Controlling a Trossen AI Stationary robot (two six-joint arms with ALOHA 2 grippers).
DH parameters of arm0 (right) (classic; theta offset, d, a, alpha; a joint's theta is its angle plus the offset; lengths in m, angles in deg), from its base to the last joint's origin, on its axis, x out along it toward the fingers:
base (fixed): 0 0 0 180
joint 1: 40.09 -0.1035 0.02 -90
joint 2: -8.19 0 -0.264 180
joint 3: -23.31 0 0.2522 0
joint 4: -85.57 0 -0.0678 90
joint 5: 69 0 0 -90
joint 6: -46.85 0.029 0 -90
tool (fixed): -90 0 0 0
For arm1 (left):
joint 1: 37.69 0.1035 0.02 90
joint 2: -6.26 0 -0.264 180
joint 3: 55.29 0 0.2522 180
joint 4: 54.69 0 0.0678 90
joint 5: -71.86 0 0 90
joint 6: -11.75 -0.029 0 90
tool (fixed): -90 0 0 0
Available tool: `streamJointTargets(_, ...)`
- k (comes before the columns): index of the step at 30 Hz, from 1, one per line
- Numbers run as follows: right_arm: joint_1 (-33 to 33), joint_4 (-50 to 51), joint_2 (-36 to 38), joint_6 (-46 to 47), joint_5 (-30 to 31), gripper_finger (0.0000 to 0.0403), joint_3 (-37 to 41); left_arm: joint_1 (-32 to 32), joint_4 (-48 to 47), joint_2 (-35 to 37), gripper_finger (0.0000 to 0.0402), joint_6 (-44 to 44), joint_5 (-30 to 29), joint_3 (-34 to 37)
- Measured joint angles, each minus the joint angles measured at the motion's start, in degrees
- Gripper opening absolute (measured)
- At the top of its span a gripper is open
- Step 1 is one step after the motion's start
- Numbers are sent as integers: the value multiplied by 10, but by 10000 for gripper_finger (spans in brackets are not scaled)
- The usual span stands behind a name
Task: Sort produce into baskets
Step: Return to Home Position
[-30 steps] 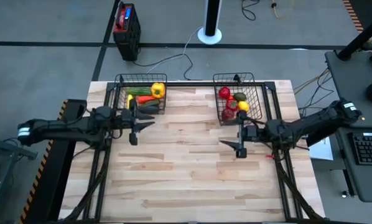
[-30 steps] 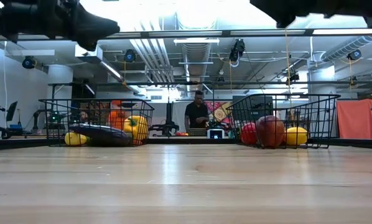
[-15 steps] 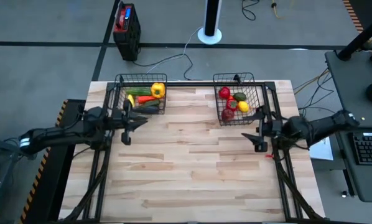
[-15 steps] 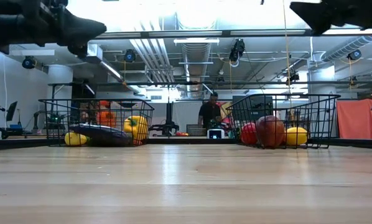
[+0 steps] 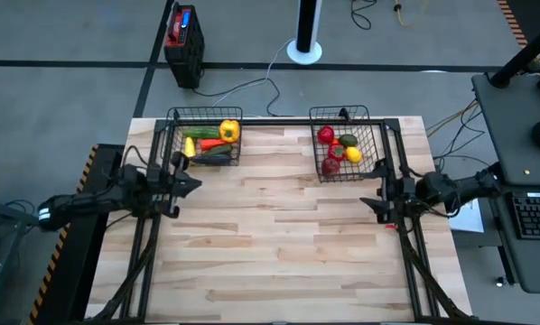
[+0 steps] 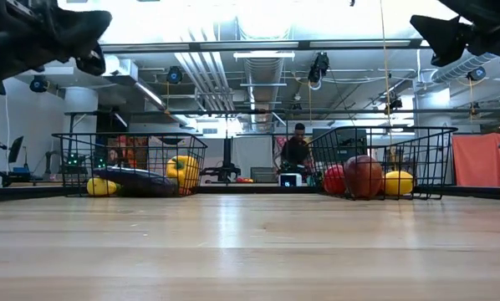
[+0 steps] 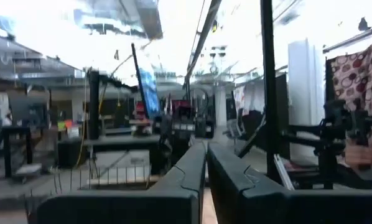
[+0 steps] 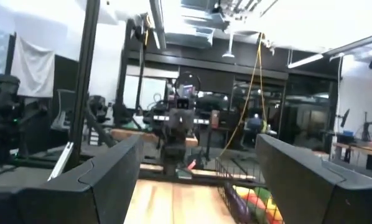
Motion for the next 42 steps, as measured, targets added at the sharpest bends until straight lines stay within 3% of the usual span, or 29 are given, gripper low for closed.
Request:
streamJointTargets(9, 0, 49, 0, 3, 0, 304, 0, 0, -46, 99, 1, -3, 3, -9)
streamJointTargets(16, 0, 63, 6, -18, -45, 304, 0, -1, -146, 96, 1, -27, -8, 7)
streamJointTargets(22, 0, 124, -1, -52, -20, 304, 0, -1, -269, 90, 1, -26, -120, 7)
streamJointTargets(28, 0, 150, -13, -33, -16, 304, 0, 0, -274, 63, 1, 10, -236, 4)
streamJointTargets(42, 0, 150, -20, -30, -15, 304, 0, 0, -273, 34, 1, 11, -243, 2)
